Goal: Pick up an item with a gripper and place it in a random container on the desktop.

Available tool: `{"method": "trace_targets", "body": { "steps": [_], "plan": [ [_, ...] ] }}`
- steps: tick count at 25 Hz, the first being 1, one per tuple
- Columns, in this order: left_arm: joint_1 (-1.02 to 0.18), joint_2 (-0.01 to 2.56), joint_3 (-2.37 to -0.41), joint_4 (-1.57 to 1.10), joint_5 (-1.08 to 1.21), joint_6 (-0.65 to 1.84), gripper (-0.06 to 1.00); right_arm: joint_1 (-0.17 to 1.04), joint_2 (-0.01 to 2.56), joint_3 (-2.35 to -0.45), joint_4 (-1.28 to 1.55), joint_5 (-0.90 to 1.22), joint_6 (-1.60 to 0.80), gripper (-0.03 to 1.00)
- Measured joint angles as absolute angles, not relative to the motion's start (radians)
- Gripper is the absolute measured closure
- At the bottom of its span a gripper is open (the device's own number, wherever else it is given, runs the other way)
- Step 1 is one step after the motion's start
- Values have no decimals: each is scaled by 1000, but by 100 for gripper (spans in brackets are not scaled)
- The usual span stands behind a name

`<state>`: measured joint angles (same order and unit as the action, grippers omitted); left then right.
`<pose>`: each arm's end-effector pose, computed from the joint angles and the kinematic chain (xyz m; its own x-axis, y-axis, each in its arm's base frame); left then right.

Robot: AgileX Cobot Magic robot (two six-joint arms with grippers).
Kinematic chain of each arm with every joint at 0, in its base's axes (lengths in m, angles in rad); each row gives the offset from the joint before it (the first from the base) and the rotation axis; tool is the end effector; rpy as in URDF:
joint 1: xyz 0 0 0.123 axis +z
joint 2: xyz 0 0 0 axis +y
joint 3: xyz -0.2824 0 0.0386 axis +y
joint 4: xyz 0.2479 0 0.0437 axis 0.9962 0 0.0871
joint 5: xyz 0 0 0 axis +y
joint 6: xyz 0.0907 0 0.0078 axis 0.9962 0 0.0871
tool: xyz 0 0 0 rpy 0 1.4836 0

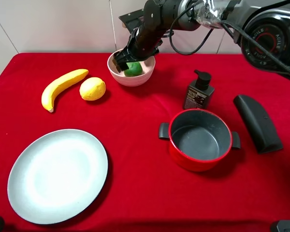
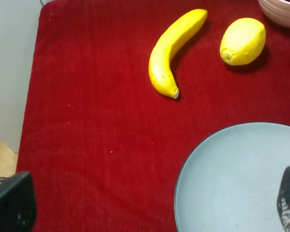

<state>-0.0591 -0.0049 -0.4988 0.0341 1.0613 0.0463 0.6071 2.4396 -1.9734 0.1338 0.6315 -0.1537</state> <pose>-0.0053 0.0030 0.2768 -0.4493 0.0896 -0.8889 0.0609 0.9957 0.0695 0.4313 0.3083 0.1268 -0.6657 -0.5176 -0.5375 -0.6342 0.7720 0.0421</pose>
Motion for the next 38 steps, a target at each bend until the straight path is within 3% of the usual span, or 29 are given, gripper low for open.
{"method": "trace_targets", "body": {
  "steps": [8, 22, 38],
  "plan": [
    [-59, -5, -499, 34, 1061, 46, -4, 607, 2365, -1977, 97, 709, -64, 27],
    [-59, -5, -499, 34, 1061, 46, -4, 610, 2157, -1962, 49, 1071, -62, 27],
    [-59, -5, -499, 34, 1061, 46, -4, 631, 1713, -1503, 18, 1099, -48, 27]
  ]
}}
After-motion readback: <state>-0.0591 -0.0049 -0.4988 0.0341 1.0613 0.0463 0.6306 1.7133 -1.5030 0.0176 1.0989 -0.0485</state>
